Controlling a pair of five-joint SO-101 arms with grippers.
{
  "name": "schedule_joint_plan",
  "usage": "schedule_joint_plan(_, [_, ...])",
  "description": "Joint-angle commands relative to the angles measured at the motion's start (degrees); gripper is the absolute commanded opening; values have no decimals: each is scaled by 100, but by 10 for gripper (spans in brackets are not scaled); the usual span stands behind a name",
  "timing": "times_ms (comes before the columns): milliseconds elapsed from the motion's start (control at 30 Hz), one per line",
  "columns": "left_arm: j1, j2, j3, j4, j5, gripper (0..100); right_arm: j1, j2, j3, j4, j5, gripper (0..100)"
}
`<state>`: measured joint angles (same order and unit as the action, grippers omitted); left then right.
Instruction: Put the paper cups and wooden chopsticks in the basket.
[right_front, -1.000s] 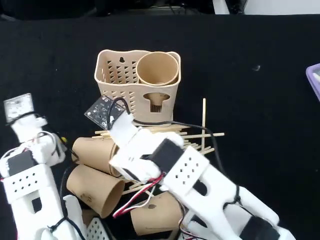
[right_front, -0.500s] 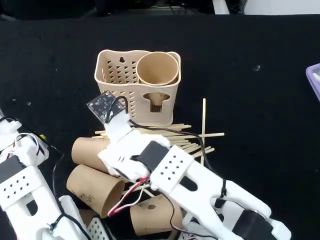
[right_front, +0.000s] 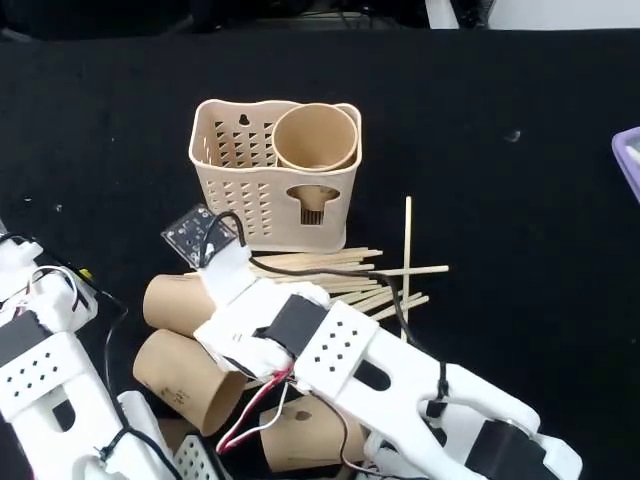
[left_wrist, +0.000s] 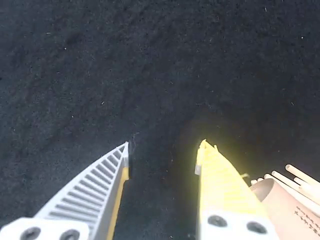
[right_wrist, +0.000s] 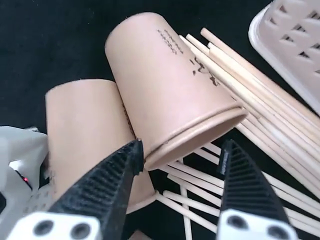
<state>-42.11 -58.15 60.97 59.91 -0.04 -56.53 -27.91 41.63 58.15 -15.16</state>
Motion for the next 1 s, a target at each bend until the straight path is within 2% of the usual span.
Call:
schedule_joint_plan(0, [-31, -62, -453, -114, 44, 220, -105, 13, 75, -360, -79, 258])
schedule_joint_plan(200, [-31, -62, -453, -114, 44, 220, -651, 13, 330, -932, -53, 258])
schedule_joint_plan(400, [-31, -62, -444, -114, 44, 220, -677, 13, 338, -1152, -44, 255])
schedule_joint_plan(467, [-40, -62, -444, -114, 44, 220, -659, 13, 374, -1143, -35, 210])
schedule_joint_plan(600, [-40, -62, -444, -114, 44, 220, -316, 13, 453, -1231, -9, 11])
schedule_joint_plan(800, [-40, -62, -426, -114, 44, 220, 624, -154, 409, -1081, 721, 11])
schedule_joint_plan(967, [-40, -62, -435, -114, 44, 220, 914, -1059, 92, 202, 1688, 11])
